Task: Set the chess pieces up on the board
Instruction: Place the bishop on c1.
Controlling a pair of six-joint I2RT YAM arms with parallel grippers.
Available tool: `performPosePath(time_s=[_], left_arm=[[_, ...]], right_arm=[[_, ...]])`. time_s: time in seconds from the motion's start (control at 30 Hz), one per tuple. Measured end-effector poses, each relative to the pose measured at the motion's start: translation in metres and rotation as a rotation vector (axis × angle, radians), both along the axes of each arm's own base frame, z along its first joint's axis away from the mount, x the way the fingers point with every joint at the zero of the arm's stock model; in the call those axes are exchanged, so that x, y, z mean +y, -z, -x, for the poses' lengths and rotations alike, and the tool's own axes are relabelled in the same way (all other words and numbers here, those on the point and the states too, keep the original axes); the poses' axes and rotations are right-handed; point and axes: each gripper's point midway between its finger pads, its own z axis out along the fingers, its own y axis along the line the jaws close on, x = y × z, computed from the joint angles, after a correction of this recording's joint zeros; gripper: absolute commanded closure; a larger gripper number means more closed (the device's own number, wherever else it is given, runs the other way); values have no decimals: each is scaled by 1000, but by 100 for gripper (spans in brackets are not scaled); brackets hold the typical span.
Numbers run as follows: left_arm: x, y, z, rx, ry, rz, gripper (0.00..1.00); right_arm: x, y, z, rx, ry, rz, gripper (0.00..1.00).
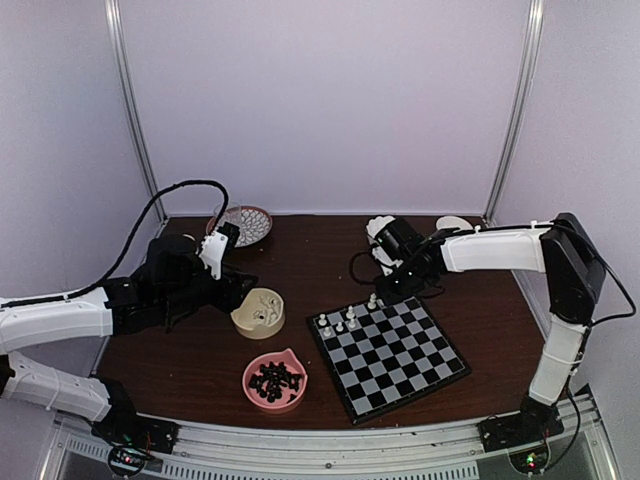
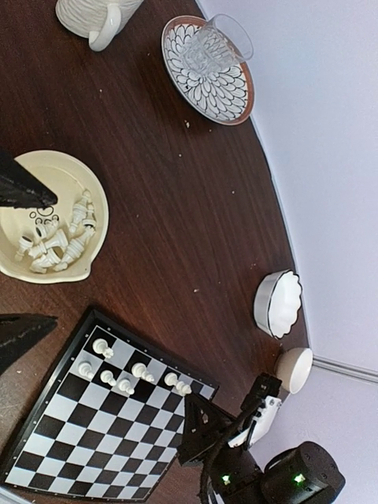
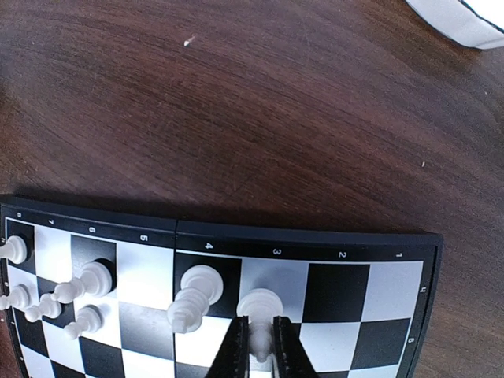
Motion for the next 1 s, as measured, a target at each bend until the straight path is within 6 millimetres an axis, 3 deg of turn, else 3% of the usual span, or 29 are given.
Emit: performPosePath(time_s=[1.0], left_arm=[[0, 0, 0, 0, 1, 0, 55]], right_arm=[[-1, 10, -1, 25, 3, 2, 90]])
